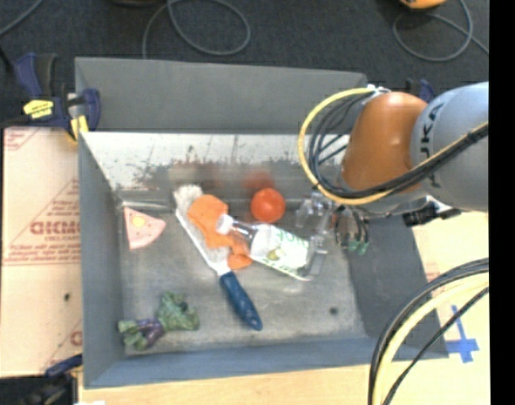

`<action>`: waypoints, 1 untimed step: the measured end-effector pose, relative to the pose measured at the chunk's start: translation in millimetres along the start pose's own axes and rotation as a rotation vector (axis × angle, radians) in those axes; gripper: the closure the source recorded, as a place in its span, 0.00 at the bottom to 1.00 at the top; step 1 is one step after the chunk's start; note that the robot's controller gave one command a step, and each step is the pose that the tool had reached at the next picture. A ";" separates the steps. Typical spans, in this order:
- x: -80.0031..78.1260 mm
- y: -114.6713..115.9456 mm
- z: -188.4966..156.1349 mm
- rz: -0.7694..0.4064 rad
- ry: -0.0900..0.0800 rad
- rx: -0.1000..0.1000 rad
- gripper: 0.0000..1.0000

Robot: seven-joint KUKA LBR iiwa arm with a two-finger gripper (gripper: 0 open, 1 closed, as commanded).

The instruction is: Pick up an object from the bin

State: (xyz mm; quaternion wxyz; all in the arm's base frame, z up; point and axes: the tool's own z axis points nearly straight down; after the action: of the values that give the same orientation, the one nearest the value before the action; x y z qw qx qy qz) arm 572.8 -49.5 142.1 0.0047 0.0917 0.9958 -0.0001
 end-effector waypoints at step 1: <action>8.2 5.5 61.9 0.115 0.001 0.001 0.00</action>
Offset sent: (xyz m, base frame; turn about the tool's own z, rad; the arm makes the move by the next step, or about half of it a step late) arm -0.0001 0.0149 -0.0721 0.1618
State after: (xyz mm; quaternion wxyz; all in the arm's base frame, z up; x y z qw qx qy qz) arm 566.3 -42.7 80.1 0.0042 0.1486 0.9889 -0.0002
